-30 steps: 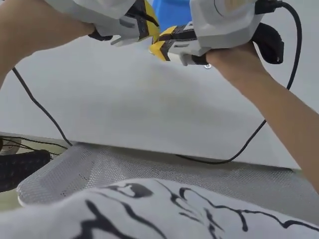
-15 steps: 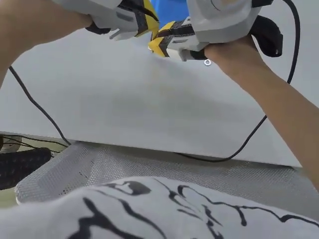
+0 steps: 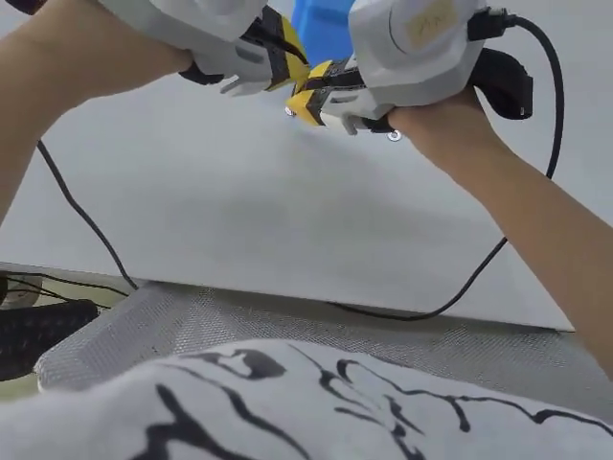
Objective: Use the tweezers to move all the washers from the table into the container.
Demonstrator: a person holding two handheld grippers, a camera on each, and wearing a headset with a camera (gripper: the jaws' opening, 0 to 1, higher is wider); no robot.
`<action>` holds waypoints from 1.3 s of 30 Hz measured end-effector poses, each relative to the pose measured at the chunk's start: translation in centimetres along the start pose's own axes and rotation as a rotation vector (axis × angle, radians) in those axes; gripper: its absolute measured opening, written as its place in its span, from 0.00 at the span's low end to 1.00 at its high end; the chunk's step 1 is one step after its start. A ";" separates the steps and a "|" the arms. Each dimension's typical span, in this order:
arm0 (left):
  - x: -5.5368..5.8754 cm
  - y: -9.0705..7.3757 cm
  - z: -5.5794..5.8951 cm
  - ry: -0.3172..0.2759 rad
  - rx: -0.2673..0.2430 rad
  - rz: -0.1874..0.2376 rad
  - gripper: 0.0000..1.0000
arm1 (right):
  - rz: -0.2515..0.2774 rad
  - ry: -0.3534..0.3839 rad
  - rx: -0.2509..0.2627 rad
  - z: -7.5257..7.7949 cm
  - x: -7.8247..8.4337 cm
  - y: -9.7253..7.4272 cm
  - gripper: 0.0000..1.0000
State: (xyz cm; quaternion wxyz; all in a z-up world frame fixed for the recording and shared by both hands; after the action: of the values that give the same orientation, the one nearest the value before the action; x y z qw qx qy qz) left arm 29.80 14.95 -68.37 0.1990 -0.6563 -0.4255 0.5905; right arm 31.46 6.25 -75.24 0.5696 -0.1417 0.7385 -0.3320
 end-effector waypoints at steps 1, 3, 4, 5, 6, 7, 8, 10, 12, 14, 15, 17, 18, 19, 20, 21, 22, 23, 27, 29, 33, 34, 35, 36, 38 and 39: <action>-0.1 -0.1 0.1 0.002 -0.002 -0.002 0.00 | 0.001 0.002 -0.002 0.0 0.0 -0.1 0.05; -0.1 -0.4 0.3 0.007 -0.004 -0.002 0.00 | 0.003 -0.001 -0.003 -0.2 0.0 -0.2 0.05; -0.2 -0.5 0.4 0.011 -0.006 -0.004 0.00 | 0.002 -0.008 -0.004 -0.2 0.0 -0.2 0.05; -0.3 -0.8 0.5 0.012 -0.006 -0.005 0.00 | 0.003 -0.012 -0.006 -0.2 -0.1 -0.3 0.05; -0.5 -1.1 0.6 0.013 -0.007 -0.004 0.00 | 0.006 -0.014 -0.006 -0.4 -0.2 -0.6 0.05; -0.7 -1.3 0.7 0.015 -0.007 -0.001 0.00 | 0.009 -0.020 -0.006 -0.6 -0.3 -0.9 0.05; -0.9 -1.5 0.7 0.016 -0.008 0.002 0.00 | 0.013 -0.026 -0.004 -0.8 -0.4 -1.2 0.05; -1.2 -1.9 0.9 0.021 -0.012 0.010 0.00 | 0.017 -0.031 -0.002 -1.1 -0.7 -1.7 0.05; -1.6 -2.3 1.0 0.025 -0.015 0.017 0.00 | 0.021 -0.039 0.000 -1.0 -0.8 -2.0 0.05; -2.0 -2.7 1.1 0.035 -0.021 0.021 0.00 | 0.028 -0.048 0.004 -1.2 -1.0 -2.5 0.05; -2.1 -2.8 1.2 0.039 -0.023 0.021 0.00 | 0.030 -0.051 0.007 -1.2 -1.1 -2.7 0.05; -2.5 -3.2 1.3 0.053 -0.030 0.023 0.00 | 0.040 -0.059 0.016 -1.2 -1.5 -3.4 0.05; -2.8 -3.4 1.3 0.061 -0.033 0.024 0.00 | 0.046 -0.060 0.021 -1.3 -1.7 -3.7 0.05; -2.9 -3.5 1.3 0.065 -0.035 0.025 0.00 | 0.049 -0.060 0.023 -1.4 -1.8 -3.9 0.05; -3.0 -3.6 1.3 0.071 -0.037 0.025 0.00 | 0.053 -0.060 0.027 -1.5 -1.8 -4.0 0.05; -3.2 -3.8 1.4 0.080 -0.039 0.025 0.00 | 0.058 -0.062 0.033 -1.6 -1.9 -4.2 0.05; -3.3 -3.9 1.4 0.086 -0.039 0.024 0.00 | 0.060 -0.065 0.036 -1.6 -2.0 -4.3 0.05; -3.4 -4.0 1.3 0.095 -0.038 0.023 0.00 | 0.064 -0.067 0.038 -1.7 -2.0 -4.5 0.05; -3.8 -4.4 1.2 0.123 -0.041 0.018 0.00 | 0.075 -0.073 0.046 -1.6 -2.4 -4.6 0.05; -4.0 -4.5 1.0 0.140 -0.044 0.018 0.00 | 0.080 -0.078 0.050 -1.5 -2.7 -4.7 0.05; -4.4 -4.6 0.6 0.160 -0.051 0.019 0.00 | 0.088 -0.086 0.058 -1.1 -2.8 -4.7 0.05; -4.5 -4.6 0.4 0.162 -0.053 0.021 0.00 | 0.091 -0.088 0.062 -0.9 -3.0 -4.8 0.05; -4.5 -4.6 0.2 0.162 -0.054 0.022 0.00 | 0.091 -0.088 0.064 -0.8 -3.1 -4.9 0.05; -4.6 -4.6 0.0 0.163 -0.057 0.026 0.00 | 0.093 -0.090 0.069 -0.6 -3.2 -5.0 0.05; -4.7 -4.5 -0.3 0.166 -0.062 0.028 0.00 | 0.102 -0.089 0.078 -0.2 -3.5 -5.2 0.04; -4.8 -4.5 -0.5 0.173 -0.068 0.024 0.00 | 0.103 -0.089 0.084 0.0 -3.5 -5.2 0.04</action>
State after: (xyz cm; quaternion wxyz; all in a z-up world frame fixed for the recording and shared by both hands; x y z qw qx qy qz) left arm 29.08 13.78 -61.97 0.2055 -0.7161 -0.4189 0.5191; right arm 31.67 4.46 -69.19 0.6236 -0.0942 0.7042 -0.3262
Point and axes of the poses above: the centre of the closed fingertips' face, and the gripper's own axes: y roughly forward along the fingers, z roughly to its right, x roughly out of its underside, the point moved 9 cm from there along -y, roughly backward along the fingers, and after that the axes turned 7 degrees about y, right-handed, at the moved point
